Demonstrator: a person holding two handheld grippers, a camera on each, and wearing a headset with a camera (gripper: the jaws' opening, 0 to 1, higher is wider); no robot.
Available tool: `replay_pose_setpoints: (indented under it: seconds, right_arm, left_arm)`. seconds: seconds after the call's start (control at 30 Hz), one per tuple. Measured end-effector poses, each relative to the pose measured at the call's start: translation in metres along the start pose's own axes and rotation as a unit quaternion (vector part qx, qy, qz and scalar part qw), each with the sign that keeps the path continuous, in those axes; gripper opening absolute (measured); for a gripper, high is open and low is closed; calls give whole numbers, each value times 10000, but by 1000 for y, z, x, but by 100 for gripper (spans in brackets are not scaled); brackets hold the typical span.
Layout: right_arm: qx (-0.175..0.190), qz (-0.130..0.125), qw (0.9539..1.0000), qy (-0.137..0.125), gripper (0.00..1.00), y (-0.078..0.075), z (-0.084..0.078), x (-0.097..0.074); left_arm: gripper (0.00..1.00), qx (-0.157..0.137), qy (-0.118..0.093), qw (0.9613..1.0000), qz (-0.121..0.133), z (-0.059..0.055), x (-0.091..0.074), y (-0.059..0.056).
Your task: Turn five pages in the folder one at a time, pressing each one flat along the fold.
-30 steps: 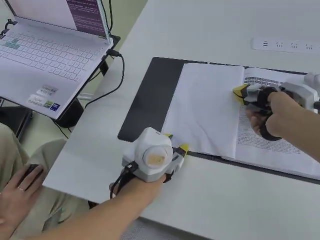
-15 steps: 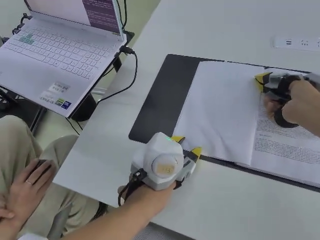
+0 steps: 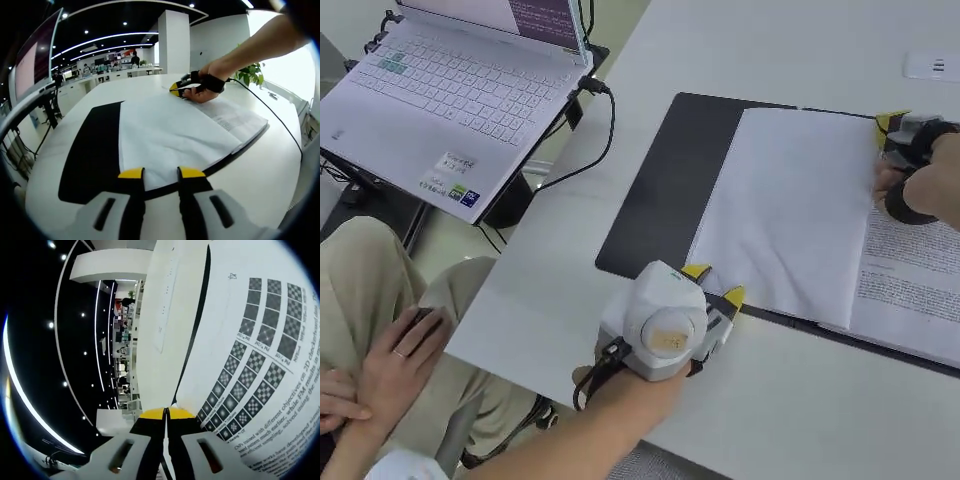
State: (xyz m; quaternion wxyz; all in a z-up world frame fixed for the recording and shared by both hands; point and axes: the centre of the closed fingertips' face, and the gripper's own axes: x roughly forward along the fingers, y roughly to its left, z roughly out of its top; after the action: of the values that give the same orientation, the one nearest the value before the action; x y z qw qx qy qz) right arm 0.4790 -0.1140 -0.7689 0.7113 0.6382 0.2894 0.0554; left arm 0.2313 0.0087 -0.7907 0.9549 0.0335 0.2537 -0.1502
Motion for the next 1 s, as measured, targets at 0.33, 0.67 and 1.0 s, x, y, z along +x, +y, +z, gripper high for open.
replay_pose_setpoints:
  seconds: [0.33, 0.67, 1.0]
  right_arm:
    - [-195, -119, 9976, 658, 0, -8, -17, -21]
    - [-279, -157, 9910, 1302, 0, -19, -38, -49]
    - [-202, -132, 9856, 1676, 0, -28, -61, -80]
  left_arm:
    - [24, -8, 27, 10000, 2, -1, 1, 1]
    - [23, -8, 81, 10000, -10, 0, 0, 1]
    - [23, -3, 107, 9999, -17, 0, 0, 1]
